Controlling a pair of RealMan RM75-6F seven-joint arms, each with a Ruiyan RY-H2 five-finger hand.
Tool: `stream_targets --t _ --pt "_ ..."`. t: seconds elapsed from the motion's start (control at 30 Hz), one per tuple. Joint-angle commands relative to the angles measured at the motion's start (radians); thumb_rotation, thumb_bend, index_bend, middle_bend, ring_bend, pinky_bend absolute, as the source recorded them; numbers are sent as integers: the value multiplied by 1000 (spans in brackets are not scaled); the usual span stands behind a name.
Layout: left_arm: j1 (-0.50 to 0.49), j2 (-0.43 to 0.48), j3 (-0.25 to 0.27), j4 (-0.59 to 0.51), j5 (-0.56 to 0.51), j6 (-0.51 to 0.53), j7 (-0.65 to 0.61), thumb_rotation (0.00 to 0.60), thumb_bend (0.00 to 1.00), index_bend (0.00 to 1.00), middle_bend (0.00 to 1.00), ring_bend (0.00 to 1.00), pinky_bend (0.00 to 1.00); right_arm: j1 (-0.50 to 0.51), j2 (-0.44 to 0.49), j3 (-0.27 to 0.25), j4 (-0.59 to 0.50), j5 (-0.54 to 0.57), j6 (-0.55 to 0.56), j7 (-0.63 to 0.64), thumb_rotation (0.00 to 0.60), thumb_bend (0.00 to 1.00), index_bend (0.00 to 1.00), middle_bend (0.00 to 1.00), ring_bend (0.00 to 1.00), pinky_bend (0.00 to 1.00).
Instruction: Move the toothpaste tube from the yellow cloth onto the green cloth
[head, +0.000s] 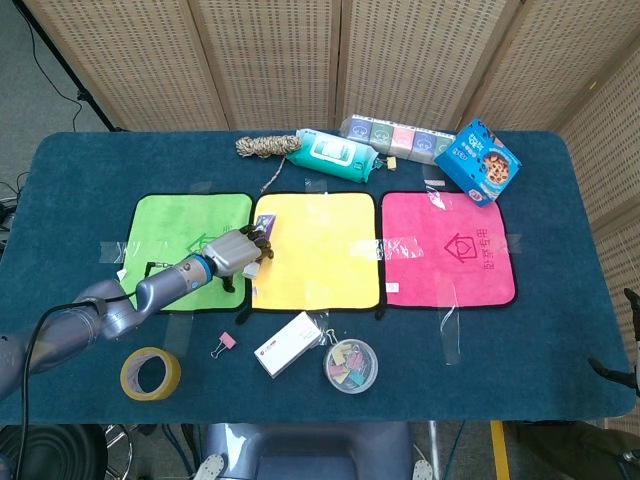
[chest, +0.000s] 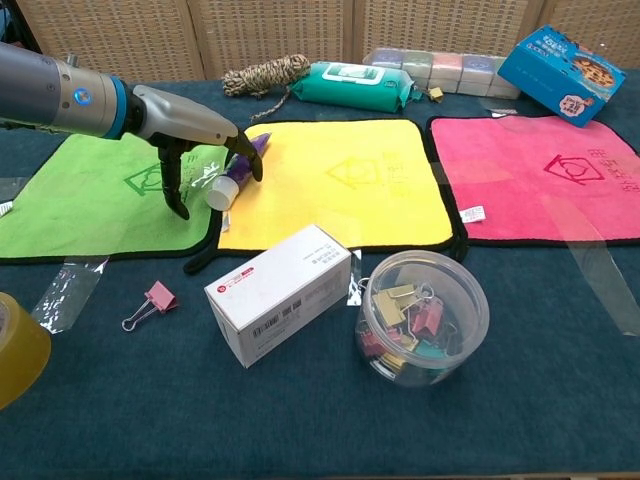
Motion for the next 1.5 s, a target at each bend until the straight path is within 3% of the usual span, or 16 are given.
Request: stream_targets --t 0.03,1.5 --pt "9 15 11 -8 9 6 -6 600 0 216 166 70 0 1 -1 -1 1 1 -3 -2 600 0 0 0 0 0" --pt "170 128 100 49 60 102 -156 600 0 216 166 67 0 19 -14 -28 -13 -14 -46 -16 600 0 0 0 0 0"
